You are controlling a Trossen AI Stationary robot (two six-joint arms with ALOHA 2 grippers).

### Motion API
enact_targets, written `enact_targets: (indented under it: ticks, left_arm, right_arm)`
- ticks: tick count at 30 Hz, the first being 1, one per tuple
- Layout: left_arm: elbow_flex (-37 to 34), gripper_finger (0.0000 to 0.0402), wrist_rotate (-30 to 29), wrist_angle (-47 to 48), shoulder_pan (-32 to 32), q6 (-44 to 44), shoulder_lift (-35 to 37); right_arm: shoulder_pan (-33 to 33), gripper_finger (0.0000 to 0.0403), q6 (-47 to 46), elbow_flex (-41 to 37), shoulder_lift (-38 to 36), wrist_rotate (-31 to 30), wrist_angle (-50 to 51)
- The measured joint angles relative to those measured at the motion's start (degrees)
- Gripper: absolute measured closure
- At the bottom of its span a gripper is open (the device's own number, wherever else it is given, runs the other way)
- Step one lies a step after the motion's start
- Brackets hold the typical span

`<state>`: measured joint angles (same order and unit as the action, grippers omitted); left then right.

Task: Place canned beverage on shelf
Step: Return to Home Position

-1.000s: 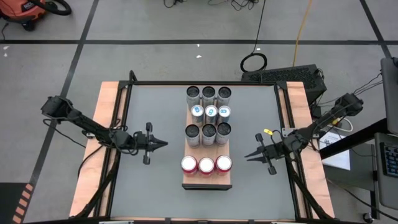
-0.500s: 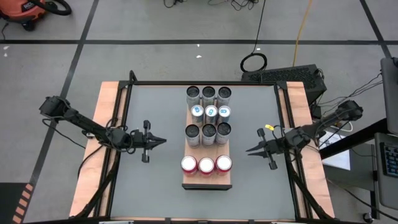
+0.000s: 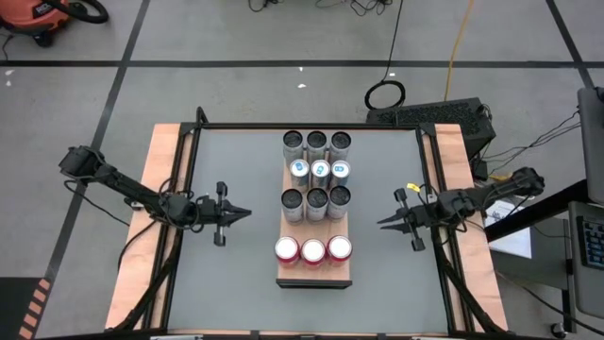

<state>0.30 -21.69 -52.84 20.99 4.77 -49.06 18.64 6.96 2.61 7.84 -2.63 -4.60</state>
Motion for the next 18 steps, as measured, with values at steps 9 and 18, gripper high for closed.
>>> enact_targets:
  ticks: [9,18]
  left_arm:
    - [-0.04,0.0388,0.0,0.01,0.01,0.08,0.0]
    - [-0.04,0.0389,-0.56,6.87,0.02,0.12,6.98]
  right_arm:
    - [-4.61,0.0403,-0.36,-0.04,-5.44,0.85,4.52]
    - [-8.0,0.0403,-1.55,-0.04,-6.99,3.8,6.9]
